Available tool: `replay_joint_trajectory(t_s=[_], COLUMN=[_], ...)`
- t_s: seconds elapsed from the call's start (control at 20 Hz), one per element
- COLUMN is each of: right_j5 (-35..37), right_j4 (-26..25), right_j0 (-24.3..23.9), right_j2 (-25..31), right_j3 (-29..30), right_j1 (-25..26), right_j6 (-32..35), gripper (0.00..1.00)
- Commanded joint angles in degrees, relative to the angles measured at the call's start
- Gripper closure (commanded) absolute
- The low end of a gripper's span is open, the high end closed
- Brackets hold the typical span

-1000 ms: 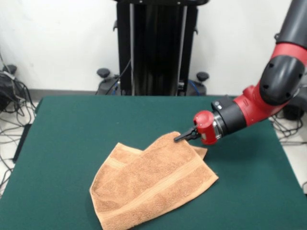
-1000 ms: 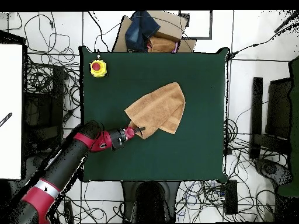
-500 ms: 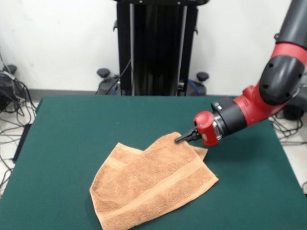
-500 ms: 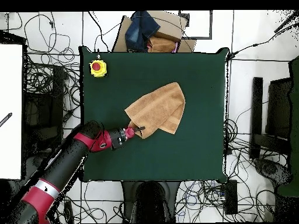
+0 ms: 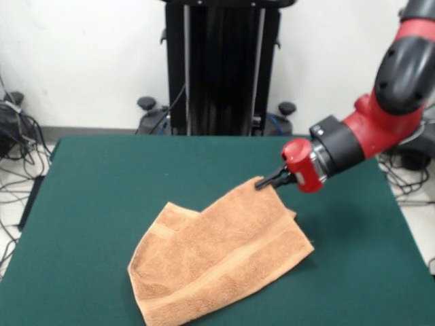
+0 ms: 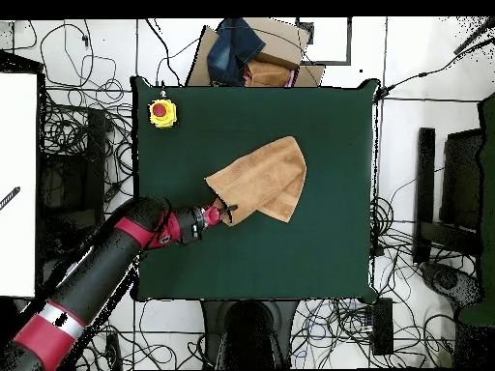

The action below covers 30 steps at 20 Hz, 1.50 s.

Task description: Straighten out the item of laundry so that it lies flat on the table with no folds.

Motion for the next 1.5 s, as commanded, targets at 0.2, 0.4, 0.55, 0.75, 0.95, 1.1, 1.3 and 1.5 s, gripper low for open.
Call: replay_joint_trajectory(t_s=[0.2, 0.4, 0.55, 0.75, 0.95, 1.1, 1.3, 1.5], right_j5=[-1.25, -1.15, -3.29, -5.16, -7.84, -8.95, -10.41, -12.83], right_j4=[-2.46, -4.46, -6.71, -9.12, -10.99, -12.35, -13.13, -12.30], right_j0=[-0.57, -1.05, -1.93, -3.79, -6.01, -7.21, -8.58, -10.24], right_j2=[11.32, 13.21, 15.12, 17.76, 19.02, 20.66, 22.89, 25.44], right_j3=[3.99, 7.50, 10.96, 13.18, 11.31, 11.61, 11.60, 10.11], right_j1=[-12.31, -16.92, -21.48, -26.23, -23.83, -23.36, -22.55, -20.06], right_j6=[0.95, -1.07, -3.02, -4.24, -1.65, -1.18, 0.33, 3.17], gripper=[1.00, 1.00, 1.00, 1.00, 1.00, 1.00, 1.00, 1.00])
